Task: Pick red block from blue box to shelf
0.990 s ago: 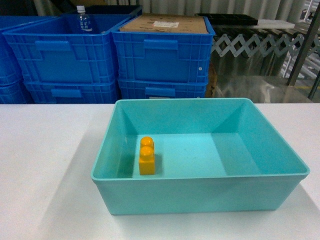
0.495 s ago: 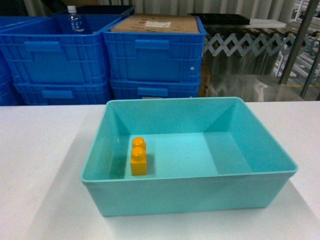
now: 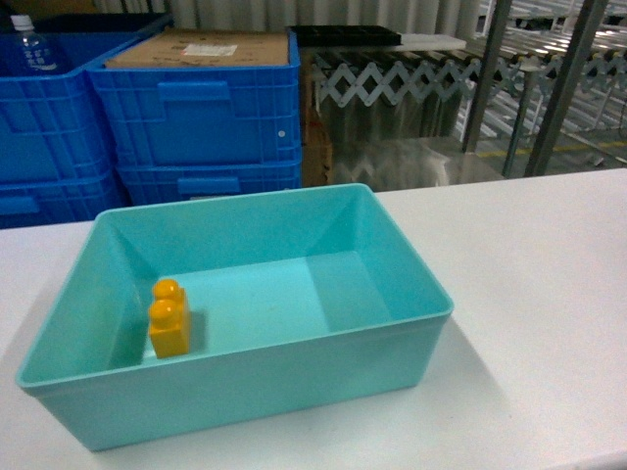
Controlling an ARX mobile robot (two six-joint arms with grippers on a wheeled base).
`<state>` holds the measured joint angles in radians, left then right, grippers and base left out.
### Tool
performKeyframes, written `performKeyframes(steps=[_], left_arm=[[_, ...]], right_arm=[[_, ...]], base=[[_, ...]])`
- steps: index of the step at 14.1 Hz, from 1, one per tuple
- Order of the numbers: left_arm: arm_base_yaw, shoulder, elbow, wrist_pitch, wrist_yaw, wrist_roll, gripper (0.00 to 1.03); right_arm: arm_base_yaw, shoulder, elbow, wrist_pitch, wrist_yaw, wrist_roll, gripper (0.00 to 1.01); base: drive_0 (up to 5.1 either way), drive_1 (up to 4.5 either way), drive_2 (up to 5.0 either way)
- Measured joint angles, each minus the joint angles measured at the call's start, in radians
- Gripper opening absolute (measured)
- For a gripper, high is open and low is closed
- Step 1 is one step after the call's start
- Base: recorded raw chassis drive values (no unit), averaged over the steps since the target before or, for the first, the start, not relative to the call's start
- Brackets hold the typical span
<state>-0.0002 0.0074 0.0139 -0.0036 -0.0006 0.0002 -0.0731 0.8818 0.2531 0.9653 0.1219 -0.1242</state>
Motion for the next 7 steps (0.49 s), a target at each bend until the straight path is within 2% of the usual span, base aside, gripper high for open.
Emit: performKeyframes(steps=[7], left_arm=[[0.001,0.0,0.0,0.0,-0.002,0.0,0.98]], right_arm=[[-0.005,0.0,0.0,0.0,-0.003,0.0,0.27]], base=[[-0.9,-0.93,-0.9]])
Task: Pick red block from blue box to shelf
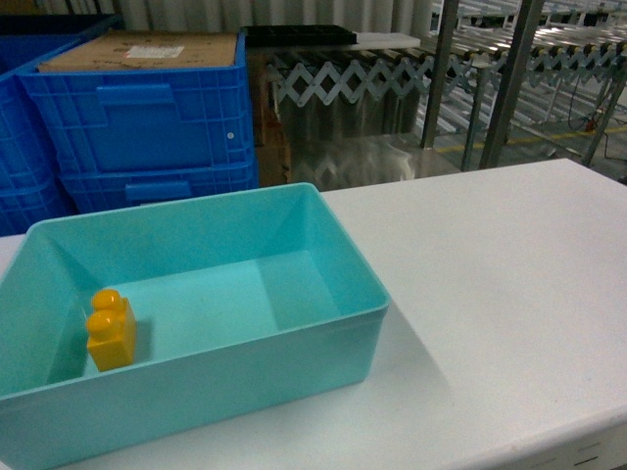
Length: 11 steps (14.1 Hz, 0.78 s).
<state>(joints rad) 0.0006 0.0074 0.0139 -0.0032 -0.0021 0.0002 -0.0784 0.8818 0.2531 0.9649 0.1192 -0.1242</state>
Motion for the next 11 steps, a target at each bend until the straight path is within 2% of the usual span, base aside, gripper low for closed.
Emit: performKeyframes(steps=[11], left_arm=[[0.0,0.0,0.0,0.0,0.001,0.0,0.98]], right_arm=[[0.0,0.0,0.0,0.0,-0.001,0.0,0.27]], base=[[-1.7,-1.65,-1.7]])
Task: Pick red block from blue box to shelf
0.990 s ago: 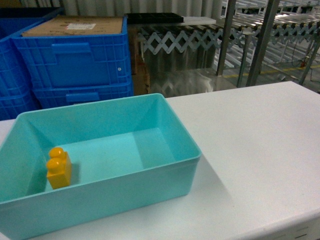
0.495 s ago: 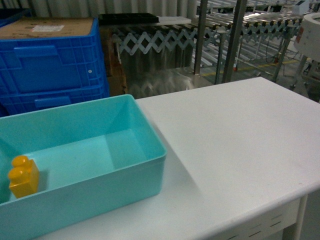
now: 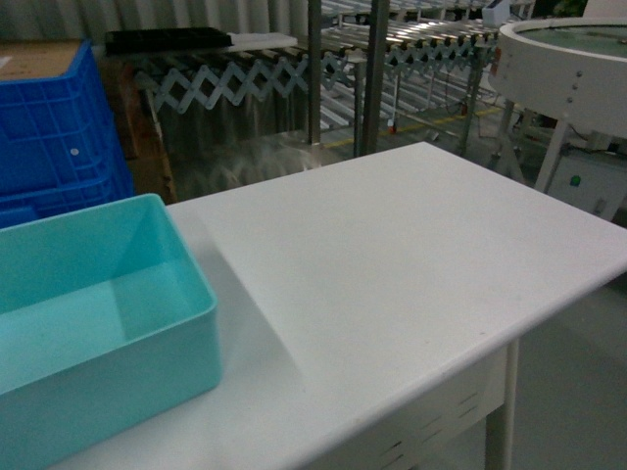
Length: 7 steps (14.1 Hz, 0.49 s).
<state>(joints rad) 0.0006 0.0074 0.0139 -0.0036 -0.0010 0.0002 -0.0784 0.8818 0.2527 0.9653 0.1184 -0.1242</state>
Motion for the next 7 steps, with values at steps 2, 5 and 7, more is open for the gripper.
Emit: performKeyframes(steps=[2,5,7], left_arm=[[0.0,0.0,0.0,0.0,0.0,0.0,0.98],[-0.001,0.0,0.0,0.0,0.0,0.0,0.98],[-0.001,0.0,0.0,0.0,0.0,0.0,0.98]], right_arm=[[0.0,0.0,0.0,0.0,0.0,0.0,0.27],[0.0,0.0,0.0,0.001,0.0,0.0,0.27],[0.0,0.0,0.0,0.0,0.0,0.0,0.27]], base=[[-1.5,-1.47,-1.5],[0.0,0.0,0.0],[-1.1,-1.13,-1.1]])
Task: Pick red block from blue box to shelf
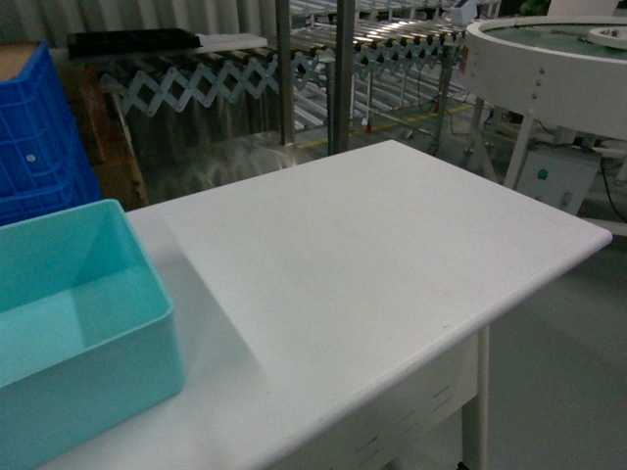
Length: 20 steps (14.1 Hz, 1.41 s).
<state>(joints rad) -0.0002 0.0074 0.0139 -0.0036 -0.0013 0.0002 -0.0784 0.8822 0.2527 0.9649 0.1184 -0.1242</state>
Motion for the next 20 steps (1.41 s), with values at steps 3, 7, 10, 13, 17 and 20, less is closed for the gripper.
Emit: performKeyframes(steps=[3,7,10,13,17,20], left_arm=[[0.0,0.0,0.0,0.0,0.0,0.0,0.98],[0.0,0.0,0.0,0.0,0.001,0.0,0.98],[0.0,0.0,0.0,0.0,0.001,0.0,0.98],[0.0,0.0,0.0,0.0,0.001,0.0,0.98],[0.0,0.0,0.0,0.0,0.001,0.0,0.98],[-0.001,0.0,0.0,0.0,0.001,0.0,0.98]], right_arm=[[0.0,0.0,0.0,0.0,0.0,0.0,0.27],[0.0,0.0,0.0,0.0,0.0,0.0,0.27],[0.0,0.0,0.0,0.0,0.0,0.0,0.27],[0.0,0.0,0.0,0.0,0.0,0.0,0.27],[0.0,0.0,0.0,0.0,0.0,0.0,0.27],[0.0,0.0,0.0,0.0,0.001,0.0,0.27]], base=[[-1.8,-1.83,-1.8],[-1.6,-1.62,-1.6],[-1.6,-1.57,-1.6],[-1.4,-1.44,-1.4],[-1.5,-1.47,-1.5],[-1.5,-1.47,-1.5]])
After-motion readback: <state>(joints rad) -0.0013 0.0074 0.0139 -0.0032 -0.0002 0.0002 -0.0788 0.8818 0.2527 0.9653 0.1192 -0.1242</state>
